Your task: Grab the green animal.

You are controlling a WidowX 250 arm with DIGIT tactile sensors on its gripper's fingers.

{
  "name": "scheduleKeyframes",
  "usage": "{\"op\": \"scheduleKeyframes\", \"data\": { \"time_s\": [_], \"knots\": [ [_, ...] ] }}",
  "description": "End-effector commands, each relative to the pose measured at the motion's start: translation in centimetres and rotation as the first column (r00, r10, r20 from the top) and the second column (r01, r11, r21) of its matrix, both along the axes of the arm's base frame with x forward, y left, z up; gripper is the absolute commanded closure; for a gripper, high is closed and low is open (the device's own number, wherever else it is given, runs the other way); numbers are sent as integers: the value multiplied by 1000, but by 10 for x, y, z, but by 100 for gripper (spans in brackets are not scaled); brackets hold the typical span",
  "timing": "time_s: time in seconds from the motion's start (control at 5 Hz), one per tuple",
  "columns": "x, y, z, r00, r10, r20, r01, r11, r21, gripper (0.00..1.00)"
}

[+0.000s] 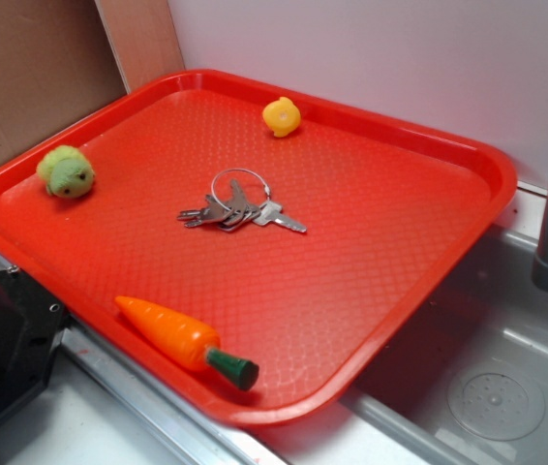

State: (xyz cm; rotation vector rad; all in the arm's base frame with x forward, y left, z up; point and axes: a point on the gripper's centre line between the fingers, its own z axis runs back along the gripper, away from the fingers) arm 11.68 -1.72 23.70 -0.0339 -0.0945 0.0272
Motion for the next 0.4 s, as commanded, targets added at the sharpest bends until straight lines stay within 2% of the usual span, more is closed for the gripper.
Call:
{"op": "scheduleKeyframes", "data": {
  "time_s": [0.0,0.2],
  "knots": [
    [0,0,0,1000,0,0,0,1000,0,0],
    [8,9,-1,987,159,32,-159,987,-12,0]
  ]
}}
